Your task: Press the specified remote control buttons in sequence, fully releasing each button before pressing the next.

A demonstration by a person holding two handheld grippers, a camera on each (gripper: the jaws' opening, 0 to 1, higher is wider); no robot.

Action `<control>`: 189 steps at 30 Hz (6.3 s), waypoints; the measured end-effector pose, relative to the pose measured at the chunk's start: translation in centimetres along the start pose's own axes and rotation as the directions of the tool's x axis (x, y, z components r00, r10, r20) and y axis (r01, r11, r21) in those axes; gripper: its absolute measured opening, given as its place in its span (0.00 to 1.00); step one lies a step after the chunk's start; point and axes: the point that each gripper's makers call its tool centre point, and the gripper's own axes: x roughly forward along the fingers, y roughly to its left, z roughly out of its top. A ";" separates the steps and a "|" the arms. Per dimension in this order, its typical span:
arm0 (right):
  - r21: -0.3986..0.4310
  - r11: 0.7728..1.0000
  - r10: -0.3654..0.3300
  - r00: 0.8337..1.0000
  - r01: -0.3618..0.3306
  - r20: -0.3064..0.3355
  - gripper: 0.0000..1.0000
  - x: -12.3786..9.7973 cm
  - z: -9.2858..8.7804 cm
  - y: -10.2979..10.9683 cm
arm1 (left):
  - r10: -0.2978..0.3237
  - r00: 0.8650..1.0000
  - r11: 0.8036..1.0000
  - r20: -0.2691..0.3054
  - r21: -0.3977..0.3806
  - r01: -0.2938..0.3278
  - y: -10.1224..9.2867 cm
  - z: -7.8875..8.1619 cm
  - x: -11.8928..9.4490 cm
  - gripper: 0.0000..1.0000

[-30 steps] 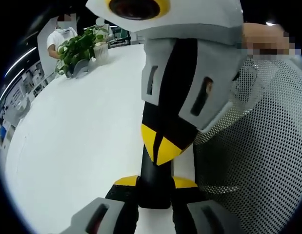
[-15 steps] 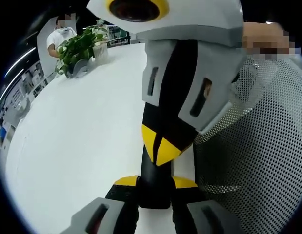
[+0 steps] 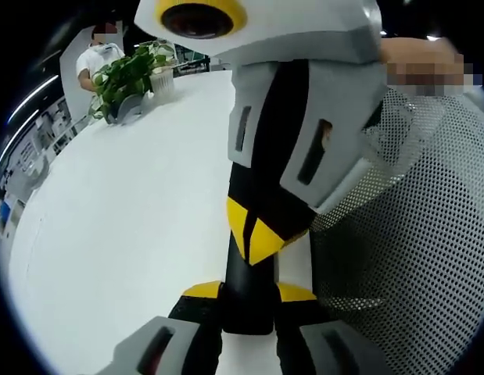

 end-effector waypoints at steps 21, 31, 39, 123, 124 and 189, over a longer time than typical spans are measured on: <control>-0.007 1.000 -0.021 1.000 0.021 0.001 0.00 0.1 0.0 -0.1 | 0.015 1.000 1.000 0.018 -0.015 -0.014 0.1 0.2 0.1 0.25; 0.095 0.995 -0.030 0.996 0.022 0.079 0.00 -2.5 0.5 -2.0 | 0.020 1.000 1.000 0.010 -0.012 -0.020 0.1 0.2 0.1 0.25; 0.193 0.981 -0.091 0.924 0.020 0.371 0.00 -10.5 3.4 -4.8 | 0.022 1.000 1.000 0.001 -0.005 -0.022 0.0 0.3 0.2 0.25; 0.390 0.712 -0.695 0.510 0.584 0.506 0.86 -22.5 -4.4 -10.9 | 0.101 0.994 0.995 -0.037 0.009 -0.101 5.2 2.8 -1.8 0.21; 0.387 0.711 -0.697 0.513 0.587 0.501 0.86 -22.4 -4.5 -11.0 | 0.101 0.994 0.995 -0.040 0.012 -0.100 5.6 2.9 -2.0 0.21; 0.433 0.715 -0.694 0.630 0.549 0.349 0.72 -20.3 -6.9 -11.5 | 0.249 0.962 0.964 -0.116 0.126 -0.234 31.0 5.1 -2.7 0.22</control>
